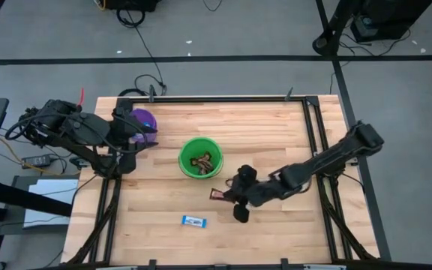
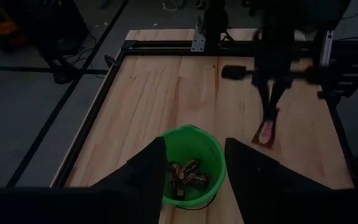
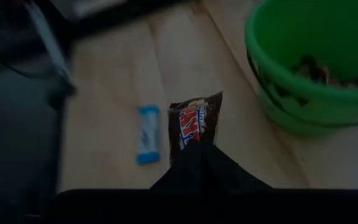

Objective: Sort candy by brand, put in halloween buckets
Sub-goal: Put the black chocolate bar into the green bucket

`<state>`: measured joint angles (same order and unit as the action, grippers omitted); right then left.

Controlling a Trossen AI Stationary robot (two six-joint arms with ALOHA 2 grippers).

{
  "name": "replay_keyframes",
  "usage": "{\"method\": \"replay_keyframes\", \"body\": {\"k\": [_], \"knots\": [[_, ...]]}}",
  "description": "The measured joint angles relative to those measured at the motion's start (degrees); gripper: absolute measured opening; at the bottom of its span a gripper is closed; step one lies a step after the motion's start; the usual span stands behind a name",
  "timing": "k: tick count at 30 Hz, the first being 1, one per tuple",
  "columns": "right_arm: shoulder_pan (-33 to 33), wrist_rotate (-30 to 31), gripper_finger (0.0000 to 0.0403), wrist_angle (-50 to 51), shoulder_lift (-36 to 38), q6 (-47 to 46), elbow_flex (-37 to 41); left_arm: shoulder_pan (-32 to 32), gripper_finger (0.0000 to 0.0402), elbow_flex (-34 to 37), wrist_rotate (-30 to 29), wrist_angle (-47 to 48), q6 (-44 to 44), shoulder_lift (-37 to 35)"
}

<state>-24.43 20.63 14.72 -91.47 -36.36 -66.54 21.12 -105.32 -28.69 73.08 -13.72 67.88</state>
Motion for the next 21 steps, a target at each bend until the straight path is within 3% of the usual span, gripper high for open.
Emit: {"method": "replay_keyframes", "body": {"k": [4, 11, 21], "knots": [[0.44, -2.48, 0.0001, -3.62, 5.45, -2.51, 0.00, 0.00, 0.0167, 0.00, -0.19, 0.00, 0.02, 0.00], [2.23, -6.10, 0.0002, -27.42, 11.13, -0.11, -0.13, 0.00, 0.0167, 0.00, -0.22, -0.38, 1.53, 0.00], [8.31, -28.03, 0.0002, -62.96, 5.85, -4.56, -0.13, 0.00, 0.0167, 0.00, -0.22, -0.30, 1.68, 0.00]]}}
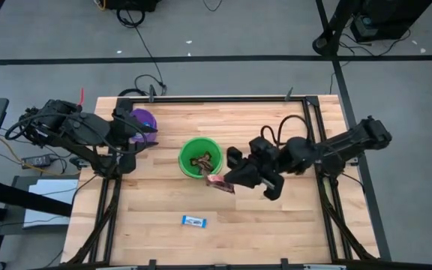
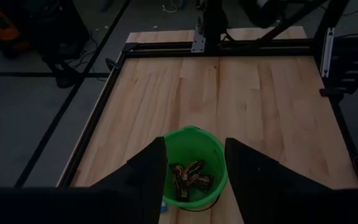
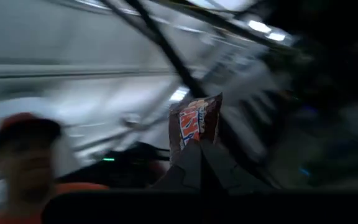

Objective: Sort candy by brand, put in halloween buckets
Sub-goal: Put the black chocolate bar into the green bucket

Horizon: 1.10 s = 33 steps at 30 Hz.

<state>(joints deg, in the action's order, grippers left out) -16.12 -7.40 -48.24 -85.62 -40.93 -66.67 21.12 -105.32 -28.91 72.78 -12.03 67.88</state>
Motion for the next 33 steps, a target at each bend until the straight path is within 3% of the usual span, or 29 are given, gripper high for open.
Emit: {"method": "replay_keyframes", "body": {"k": [7, 18, 22, 33], "knots": [[5.90, -17.58, 0.0001, -15.07, -9.16, -7.71, 0.05, 0.00, 0.0167, 0.73, 0.00, 1.94, -0.02, -0.11], [17.87, -24.96, 0.0000, -33.05, -23.18, -23.92, 8.90, 0.04, 0.0167, 3.72, 1.14, 2.19, -0.65, -0.11], [21.42, -24.91, 0.0000, -29.08, -24.15, -24.40, 12.30, 0.04, 0.0167, 3.72, 2.03, 1.49, -0.87, -0.11], [25.50, -18.67, 0.0000, -8.85, -17.66, -9.79, 14.10, 0.04, 0.0167, 3.72, 2.14, 1.24, -1.65, -0.11]]}}
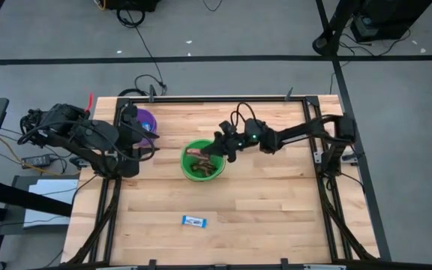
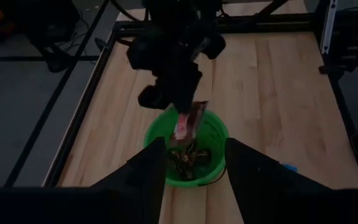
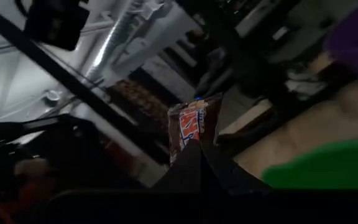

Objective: Sort candy by brand, put in halloween buckets
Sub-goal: Put the black chocolate bar into the green bucket, then put the white chocolate bar into the violet bucket

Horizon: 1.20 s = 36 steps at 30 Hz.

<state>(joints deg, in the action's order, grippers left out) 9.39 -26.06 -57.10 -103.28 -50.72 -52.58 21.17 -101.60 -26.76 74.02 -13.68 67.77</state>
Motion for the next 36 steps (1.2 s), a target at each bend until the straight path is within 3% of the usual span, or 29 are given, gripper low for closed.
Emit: {"method": "replay_keyframes", "body": {"k": [5, 13, 19, 30, 36], "knots": [[0.17, -0.80, 0.0000, 1.34, 3.17, 0.73, -0.05, 0.00, 0.0167, 0.00, -0.04, -0.04, -0.06, 0.00], [-1.51, 4.65, 0.0000, 27.67, 5.52, 8.73, -0.02, 0.00, 0.0167, 0.00, -0.94, -0.59, -0.06, 0.00], [-2.65, 8.41, 0.0010, 28.47, 5.57, 10.92, -0.02, 0.00, 0.0167, 0.00, -1.09, -1.01, -0.08, 0.00], [-0.31, 9.78, 0.0131, 28.50, 5.57, 12.91, -0.02, 0.00, 0.0167, 0.00, -1.07, -1.40, -1.39, 0.00], [0.20, 4.28, 0.0176, 27.53, 5.57, 9.70, -0.02, 0.00, 0.0167, 0.00, -1.07, 1.20, -0.18, 0.00]]}}
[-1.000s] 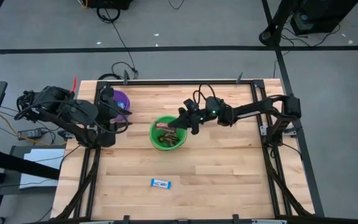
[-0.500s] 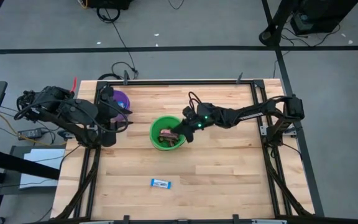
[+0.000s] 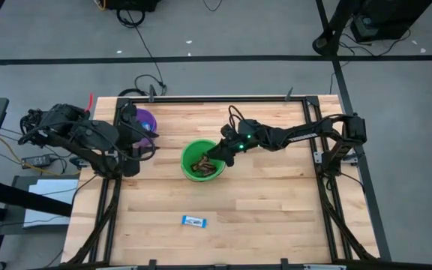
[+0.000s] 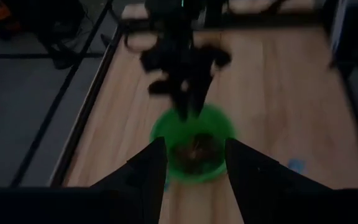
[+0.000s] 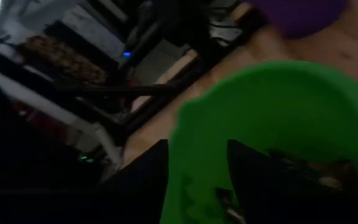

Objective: Sort candy by brand, put in halloween buckets
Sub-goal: Put the white chocolate bar into the violet bucket

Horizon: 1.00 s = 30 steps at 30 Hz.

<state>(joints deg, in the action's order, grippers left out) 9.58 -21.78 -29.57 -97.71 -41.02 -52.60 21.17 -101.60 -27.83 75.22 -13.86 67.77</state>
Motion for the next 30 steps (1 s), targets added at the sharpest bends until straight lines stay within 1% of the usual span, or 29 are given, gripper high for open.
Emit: {"method": "replay_keyframes", "body": {"k": [3, 5, 6, 8, 9, 12, 15, 17, 19, 24, 27, 30], "knots": [[-0.26, -2.18, 0.0178, -4.21, 0.00, -1.66, 0.00, 0.01, 0.0167, 0.00, -2.18, 8.19, 1.43, 0.06], [-0.49, -2.35, 0.0177, -8.06, 0.08, -2.79, 0.00, -0.22, 0.0167, 0.48, -5.95, 13.82, 1.37, 0.11], [-0.56, -2.30, 0.0177, -9.57, 0.37, -3.11, -0.01, -0.58, 0.0167, 1.25, -7.89, 15.07, 1.45, 0.07], [-0.68, -2.07, 0.0176, -10.62, 1.46, -3.19, -0.94, -1.94, 0.0167, 3.94, -10.60, 14.18, 3.32, -0.67], [-0.72, -2.00, 0.0176, -10.54, 2.27, -2.90, -1.69, -2.62, 0.0167, 5.52, -10.61, 13.09, 4.32, -1.06], [-0.72, -2.01, 0.0176, -10.24, 5.64, -1.43, -4.35, -5.57, 0.0167, 11.47, -9.14, 9.13, 6.62, -2.82], [-0.72, -1.82, 0.0176, -8.62, 9.94, 0.78, -7.32, -8.33, 0.0167, 20.01, -6.26, 6.10, 7.93, -4.38], [-0.72, -1.21, 0.0176, -5.43, 13.37, 2.65, -9.26, -9.98, 0.0167, 26.49, -4.30, 4.01, 8.98, -5.22], [-0.93, 0.19, 0.0176, 0.01, 17.10, 5.14, -11.45, -11.18, 0.0167, 32.71, -1.31, 1.52, 10.18, -6.36], [-2.78, 6.73, 0.0176, 19.10, 24.94, 11.43, -16.75, -12.22, 0.0167, 45.23, 6.27, -8.79, 15.44, -8.08], [-4.82, 11.62, 0.0176, 26.66, 28.09, 12.87, -18.85, -12.11, 0.0167, 50.20, 6.92, -15.98, 21.57, -8.70], [-7.08, 16.29, 0.0176, 30.14, 30.28, 13.15, -19.36, -12.16, 0.0167, 54.36, 4.58, -23.79, 27.80, -8.63]]}}
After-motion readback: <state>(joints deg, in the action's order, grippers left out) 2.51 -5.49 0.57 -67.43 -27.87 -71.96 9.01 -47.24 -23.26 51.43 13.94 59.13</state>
